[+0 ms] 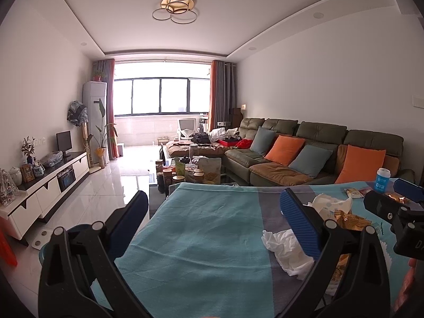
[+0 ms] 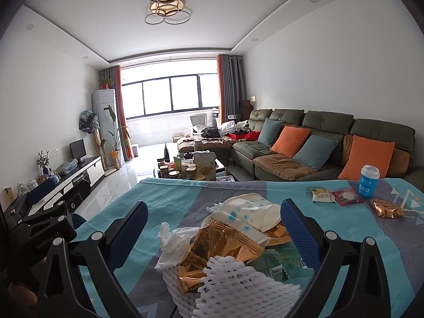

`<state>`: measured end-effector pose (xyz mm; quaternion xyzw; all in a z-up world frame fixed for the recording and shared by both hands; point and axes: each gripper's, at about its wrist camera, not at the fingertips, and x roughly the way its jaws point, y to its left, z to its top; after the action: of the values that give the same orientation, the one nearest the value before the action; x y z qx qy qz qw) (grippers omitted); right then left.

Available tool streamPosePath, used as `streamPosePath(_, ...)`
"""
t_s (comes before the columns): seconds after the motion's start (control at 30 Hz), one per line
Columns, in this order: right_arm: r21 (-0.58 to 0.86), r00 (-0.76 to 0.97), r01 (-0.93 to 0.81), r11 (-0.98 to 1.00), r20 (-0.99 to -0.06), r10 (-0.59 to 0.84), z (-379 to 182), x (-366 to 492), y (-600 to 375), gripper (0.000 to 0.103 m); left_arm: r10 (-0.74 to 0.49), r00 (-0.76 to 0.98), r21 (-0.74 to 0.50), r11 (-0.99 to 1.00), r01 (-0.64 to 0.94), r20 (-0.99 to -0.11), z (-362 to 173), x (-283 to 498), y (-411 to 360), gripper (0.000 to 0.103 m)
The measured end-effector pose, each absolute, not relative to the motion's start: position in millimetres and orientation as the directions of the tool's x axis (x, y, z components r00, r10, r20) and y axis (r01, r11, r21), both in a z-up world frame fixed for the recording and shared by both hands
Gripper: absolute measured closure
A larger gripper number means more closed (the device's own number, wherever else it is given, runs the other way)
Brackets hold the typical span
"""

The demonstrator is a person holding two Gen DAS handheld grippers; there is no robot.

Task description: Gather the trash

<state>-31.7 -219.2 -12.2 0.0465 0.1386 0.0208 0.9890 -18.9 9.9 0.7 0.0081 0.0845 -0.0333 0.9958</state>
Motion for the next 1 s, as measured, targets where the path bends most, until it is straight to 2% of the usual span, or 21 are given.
streamPosePath(1.0,0.104,0.96,-0.032,0.994,-0.273,0.059,-8.6,-30.2,-222.1,0.006,-0.067,0.983,0.01,0.998,0.07,-0.172,1.6,-17.2,8.4,0.005)
